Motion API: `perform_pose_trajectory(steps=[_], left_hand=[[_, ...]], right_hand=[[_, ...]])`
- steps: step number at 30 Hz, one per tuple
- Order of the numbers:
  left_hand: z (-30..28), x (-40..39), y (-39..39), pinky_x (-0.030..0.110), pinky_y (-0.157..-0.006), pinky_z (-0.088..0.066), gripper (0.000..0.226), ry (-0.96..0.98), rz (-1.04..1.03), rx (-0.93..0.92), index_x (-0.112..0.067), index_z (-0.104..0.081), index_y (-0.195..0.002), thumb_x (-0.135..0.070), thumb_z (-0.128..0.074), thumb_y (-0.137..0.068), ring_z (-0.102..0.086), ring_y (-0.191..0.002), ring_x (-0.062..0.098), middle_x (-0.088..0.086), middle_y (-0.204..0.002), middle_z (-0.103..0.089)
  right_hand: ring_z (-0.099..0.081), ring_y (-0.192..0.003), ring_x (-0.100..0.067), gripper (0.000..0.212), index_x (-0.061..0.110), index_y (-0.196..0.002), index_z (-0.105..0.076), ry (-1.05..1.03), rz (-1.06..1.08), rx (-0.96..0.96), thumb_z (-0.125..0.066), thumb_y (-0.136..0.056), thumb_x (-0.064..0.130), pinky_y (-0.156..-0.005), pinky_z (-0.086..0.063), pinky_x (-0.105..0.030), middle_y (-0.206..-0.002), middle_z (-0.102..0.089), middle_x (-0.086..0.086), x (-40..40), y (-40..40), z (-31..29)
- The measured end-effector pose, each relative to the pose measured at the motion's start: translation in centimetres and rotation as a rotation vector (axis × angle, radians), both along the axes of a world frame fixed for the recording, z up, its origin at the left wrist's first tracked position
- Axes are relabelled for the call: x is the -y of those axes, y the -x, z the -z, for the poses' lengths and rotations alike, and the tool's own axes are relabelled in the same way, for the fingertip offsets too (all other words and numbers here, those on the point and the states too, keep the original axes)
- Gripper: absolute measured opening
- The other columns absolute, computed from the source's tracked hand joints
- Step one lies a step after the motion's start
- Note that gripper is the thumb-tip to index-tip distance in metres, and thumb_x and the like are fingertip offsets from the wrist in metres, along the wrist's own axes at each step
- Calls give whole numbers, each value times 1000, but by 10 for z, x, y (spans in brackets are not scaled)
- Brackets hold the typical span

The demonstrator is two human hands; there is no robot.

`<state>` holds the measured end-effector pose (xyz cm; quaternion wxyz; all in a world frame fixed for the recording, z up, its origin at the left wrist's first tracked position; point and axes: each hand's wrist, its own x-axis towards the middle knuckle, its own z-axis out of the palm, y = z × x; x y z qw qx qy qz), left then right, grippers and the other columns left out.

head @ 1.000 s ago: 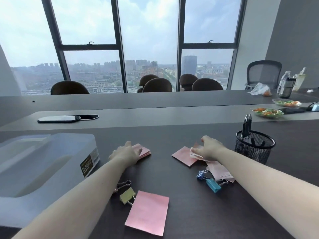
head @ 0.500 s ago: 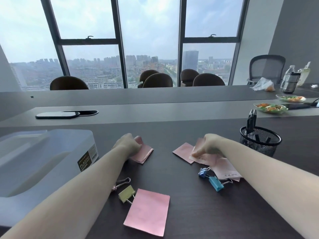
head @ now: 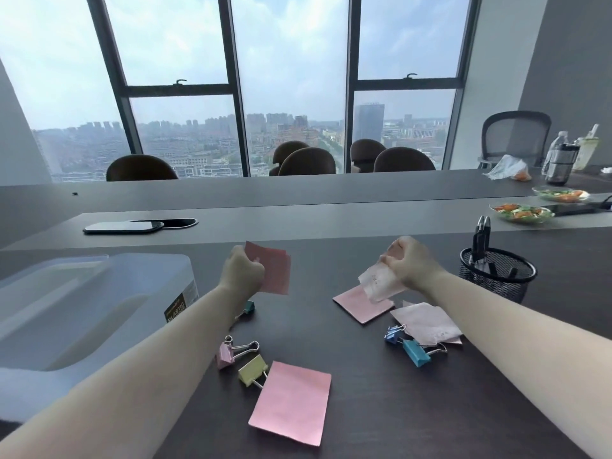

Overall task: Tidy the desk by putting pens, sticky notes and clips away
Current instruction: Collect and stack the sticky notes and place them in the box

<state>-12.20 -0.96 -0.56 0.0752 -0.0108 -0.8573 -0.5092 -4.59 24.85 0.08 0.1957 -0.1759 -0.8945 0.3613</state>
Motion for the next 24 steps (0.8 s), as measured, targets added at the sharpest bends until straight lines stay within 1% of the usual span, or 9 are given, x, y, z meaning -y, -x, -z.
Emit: perform_pose_trajectory(steps=[3,5,7,9,10,12,16,20,24], left_hand=[[0,9,-1,56,-89,-53,23,-85,13,51,-1,-54,-111,-8,-47,-90,-61,-104,41,26,-118,-59],[-2,13,-9,55,-84,-56,17,-114,37,114,-4,-55,-106,-8,-48,-91,-63,-97,38,24,-111,-62],[-1,17,-20,39,-64,-61,6,-79,77,173,-6,-56,-95,-8,-50,-92,-64,-79,32,20,-97,-62],[1,20,-30,16,-32,-45,16,-2,120,222,-8,-53,-77,-7,-51,-93,-54,-55,24,15,-76,-57],[2,22,-36,12,-26,-35,20,34,141,238,-9,-51,-72,-7,-51,-92,-48,-49,21,12,-67,-53],[5,25,-42,15,-32,-37,15,74,168,263,-8,-52,-76,-8,-53,-91,-48,-52,22,9,-65,-51],[6,29,-52,27,-54,-44,11,151,206,264,-10,-53,-79,-10,-55,-89,-56,-75,27,9,-77,-56],[3,29,-68,29,-69,-47,4,220,256,264,-11,-54,-85,-11,-57,-87,-57,-82,25,9,-84,-59],[-7,31,-84,30,-73,-45,12,197,316,256,-15,-54,-75,-13,-62,-84,-57,-80,24,7,-81,-60]], right_hand=[[-59,-96,-29,39,4,-107,-62,5,-2,-2,-72,-79,29,-72,-48,-30,-104,-64,-12,8,2,-3],[-58,-92,-25,45,4,-104,-63,-38,-5,49,-77,-73,33,-75,-45,-30,-100,-64,-9,15,3,-1],[-57,-94,-25,49,4,-105,-62,-78,1,106,-79,-71,34,-80,-44,-30,-99,-62,-8,23,4,4],[-58,-99,-25,53,4,-107,-60,-89,0,141,-80,-69,35,-87,-46,-32,-110,-64,-11,29,7,11],[-57,-103,-25,57,4,-109,-59,-89,-4,169,-81,-68,37,-90,-46,-33,-115,-64,-11,32,7,14],[-55,-112,-26,70,4,-116,-55,-95,-27,283,-80,-66,46,-92,-44,-31,-121,-60,-9,37,7,15],[-49,-121,-27,83,6,-121,-53,-246,-55,579,-69,-65,66,-98,-38,-30,-126,-58,-8,50,-2,7],[-39,-131,-29,87,11,-128,-49,-330,-22,691,-70,-64,66,-104,-33,-33,-137,-49,-8,57,-4,2],[-46,-126,-32,107,5,-137,-33,-167,12,697,-83,-55,54,-103,-40,-38,-138,-48,-11,60,-8,-2]])
